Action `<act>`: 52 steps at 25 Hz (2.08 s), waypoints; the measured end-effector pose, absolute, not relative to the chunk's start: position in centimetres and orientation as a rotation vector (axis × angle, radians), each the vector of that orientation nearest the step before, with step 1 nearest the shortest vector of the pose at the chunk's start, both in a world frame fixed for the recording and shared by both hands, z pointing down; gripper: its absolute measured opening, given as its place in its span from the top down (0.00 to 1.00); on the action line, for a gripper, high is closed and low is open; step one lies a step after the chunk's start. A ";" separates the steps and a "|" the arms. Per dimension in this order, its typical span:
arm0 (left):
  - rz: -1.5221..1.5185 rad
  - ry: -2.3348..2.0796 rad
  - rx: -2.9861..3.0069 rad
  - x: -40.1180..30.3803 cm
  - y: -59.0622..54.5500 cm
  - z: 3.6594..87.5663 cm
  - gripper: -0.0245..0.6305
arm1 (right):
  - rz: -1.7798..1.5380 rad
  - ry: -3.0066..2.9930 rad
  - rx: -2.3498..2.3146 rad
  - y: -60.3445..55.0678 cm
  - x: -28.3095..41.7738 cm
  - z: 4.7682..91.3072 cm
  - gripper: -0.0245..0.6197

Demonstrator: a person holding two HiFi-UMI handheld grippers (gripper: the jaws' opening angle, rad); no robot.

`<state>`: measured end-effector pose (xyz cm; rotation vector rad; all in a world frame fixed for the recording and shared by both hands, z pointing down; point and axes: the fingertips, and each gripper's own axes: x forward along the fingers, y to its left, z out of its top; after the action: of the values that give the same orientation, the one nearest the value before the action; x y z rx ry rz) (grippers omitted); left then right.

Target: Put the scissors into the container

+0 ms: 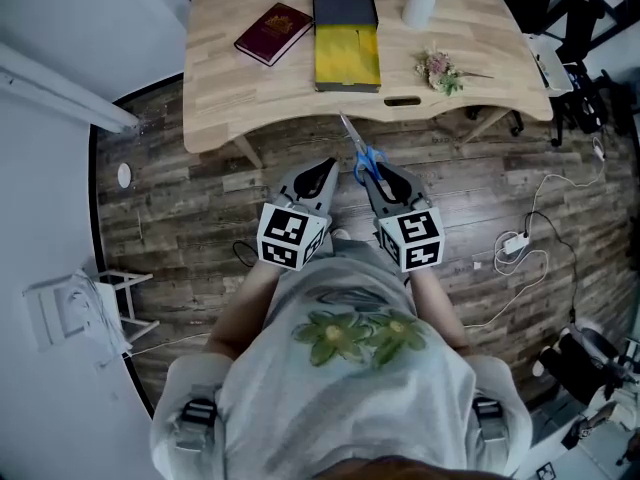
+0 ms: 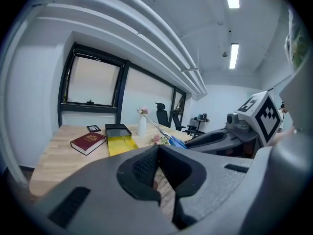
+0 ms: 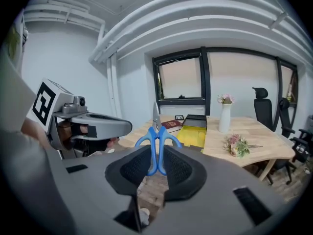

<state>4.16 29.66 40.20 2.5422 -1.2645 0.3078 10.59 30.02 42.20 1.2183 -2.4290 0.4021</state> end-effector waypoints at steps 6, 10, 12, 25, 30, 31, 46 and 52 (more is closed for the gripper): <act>0.324 -1.283 2.505 4.2 29.6 41.1 0.95 | 0.405 -2.432 1.173 30.2 10.8 42.8 0.84; 0.338 -1.271 2.505 4.8 28.8 41.5 0.95 | 0.417 -2.434 1.163 29.7 10.9 43.2 0.84; 0.345 -1.260 2.506 5.3 28.3 41.8 0.95 | 0.422 -2.429 1.162 29.2 11.2 43.6 0.84; 0.357 -1.249 2.484 5.1 21.4 43.0 0.95 | 0.445 -2.402 1.190 22.4 12.2 44.3 0.84; 0.355 -1.263 2.469 4.4 17.9 43.4 0.95 | 0.452 -2.400 1.182 19.1 12.0 44.6 0.84; 0.353 -1.270 2.464 4.2 17.0 43.5 0.95 | 0.452 -2.400 1.176 18.5 11.9 44.7 0.84; 0.340 -1.332 2.409 0.3 6.5 43.8 0.95 | 0.453 -2.390 1.170 8.5 10.2 44.9 0.84; 0.325 -1.318 2.404 -0.9 3.7 43.8 0.95 | 0.439 -2.373 1.178 5.4 9.2 44.6 0.84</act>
<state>-0.88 3.70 43.79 2.4040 -1.3175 0.3251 9.21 5.42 44.55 1.1782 -2.3725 0.4388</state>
